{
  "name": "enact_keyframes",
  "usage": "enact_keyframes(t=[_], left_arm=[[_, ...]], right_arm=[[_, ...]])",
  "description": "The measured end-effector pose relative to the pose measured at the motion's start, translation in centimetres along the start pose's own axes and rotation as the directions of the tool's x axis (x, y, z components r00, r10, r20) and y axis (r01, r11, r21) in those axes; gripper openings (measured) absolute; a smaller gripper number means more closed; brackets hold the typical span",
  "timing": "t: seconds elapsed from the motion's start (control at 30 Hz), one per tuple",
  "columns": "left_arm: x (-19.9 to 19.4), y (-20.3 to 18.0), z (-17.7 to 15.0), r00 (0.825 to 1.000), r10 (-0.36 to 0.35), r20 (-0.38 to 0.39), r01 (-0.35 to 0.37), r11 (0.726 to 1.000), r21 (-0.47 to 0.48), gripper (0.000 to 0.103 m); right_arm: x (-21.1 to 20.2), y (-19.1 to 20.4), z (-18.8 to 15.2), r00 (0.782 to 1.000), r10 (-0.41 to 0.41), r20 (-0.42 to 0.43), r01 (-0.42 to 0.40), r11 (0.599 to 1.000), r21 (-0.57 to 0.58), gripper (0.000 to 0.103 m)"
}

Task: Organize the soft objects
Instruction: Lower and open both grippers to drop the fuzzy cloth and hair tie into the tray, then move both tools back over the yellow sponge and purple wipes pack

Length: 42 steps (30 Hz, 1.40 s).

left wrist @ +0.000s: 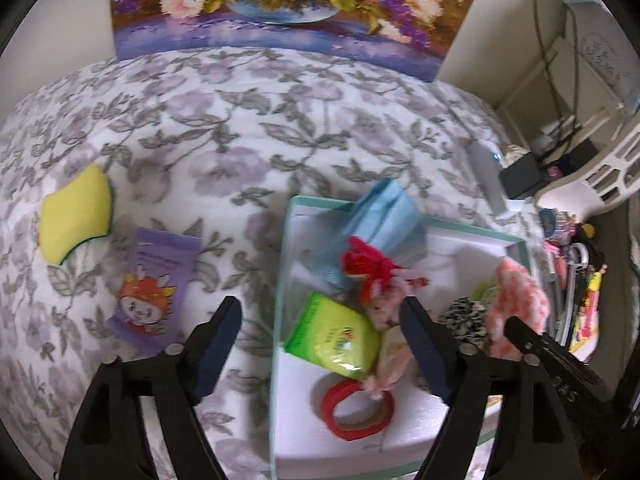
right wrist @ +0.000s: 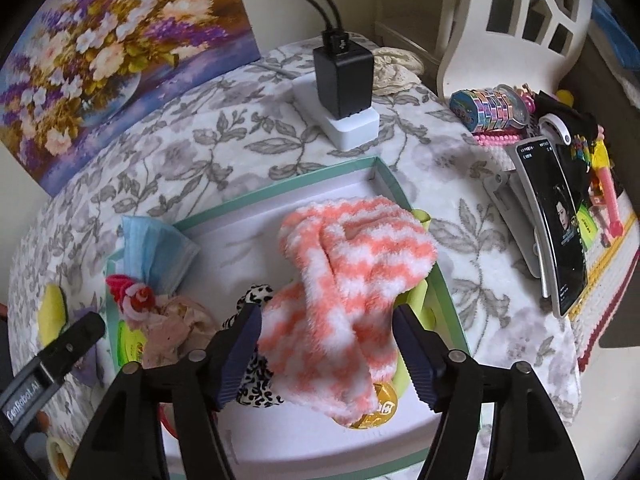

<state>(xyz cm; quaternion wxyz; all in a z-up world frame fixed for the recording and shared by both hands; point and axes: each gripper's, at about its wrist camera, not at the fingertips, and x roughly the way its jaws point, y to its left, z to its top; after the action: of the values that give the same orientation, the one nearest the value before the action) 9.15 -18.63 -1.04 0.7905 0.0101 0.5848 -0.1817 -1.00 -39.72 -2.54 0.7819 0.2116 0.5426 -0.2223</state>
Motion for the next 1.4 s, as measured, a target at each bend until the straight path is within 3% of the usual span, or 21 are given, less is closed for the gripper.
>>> enact_keyframes(t=[0.3,0.47,0.6,0.83,1.1,1.17,1.27,1.4], left_arm=[[0.4,2.1,-0.4,0.992,0.119,-0.049,-0.12,0.993,-0.022,0.09],[0.1,3.2,-0.4,0.989,0.138,-0.059,-0.141,0.989,-0.05,0.09],[-0.1,4.1,-0.4,0.983,0.167,-0.07,-0.171,0.984,-0.052,0.09],[-1.2,5.9,0.1,0.976,0.212,-0.046,-0.215,0.974,-0.066,0.09],[-3.9,10.5,1.3,0.967,0.256,0.015,-0.252,0.959,-0.129,0.09],[-4.7,12.3,1.4,0.961,0.276,0.027,-0.268,0.95,-0.162,0.091],[-5.6,15.3,1.5,0.955,0.296,0.034,-0.282,0.934,-0.219,0.103],[-6.1,18.6,1.6,0.951,0.307,0.033,-0.287,0.919,-0.271,0.103]], right_arm=[[-0.5,1.3,-0.6,1.0,-0.014,0.01,0.014,0.999,-0.044,0.087],[-0.9,2.0,-0.9,0.999,-0.04,0.023,0.041,0.997,-0.072,0.087],[-0.8,2.5,-1.2,0.999,-0.042,0.021,0.044,0.995,-0.088,0.103],[-1.3,3.3,-1.5,0.999,-0.04,0.034,0.043,0.994,-0.096,0.103],[-4.0,7.8,-1.7,0.992,0.078,0.104,-0.063,0.988,-0.144,0.103],[-4.2,9.9,-2.0,0.988,0.115,0.103,-0.096,0.98,-0.177,0.103],[-4.2,13.1,-2.6,0.983,0.157,0.091,-0.131,0.962,-0.238,0.103],[-3.9,17.6,-4.1,0.977,0.205,0.056,-0.178,0.933,-0.314,0.103]])
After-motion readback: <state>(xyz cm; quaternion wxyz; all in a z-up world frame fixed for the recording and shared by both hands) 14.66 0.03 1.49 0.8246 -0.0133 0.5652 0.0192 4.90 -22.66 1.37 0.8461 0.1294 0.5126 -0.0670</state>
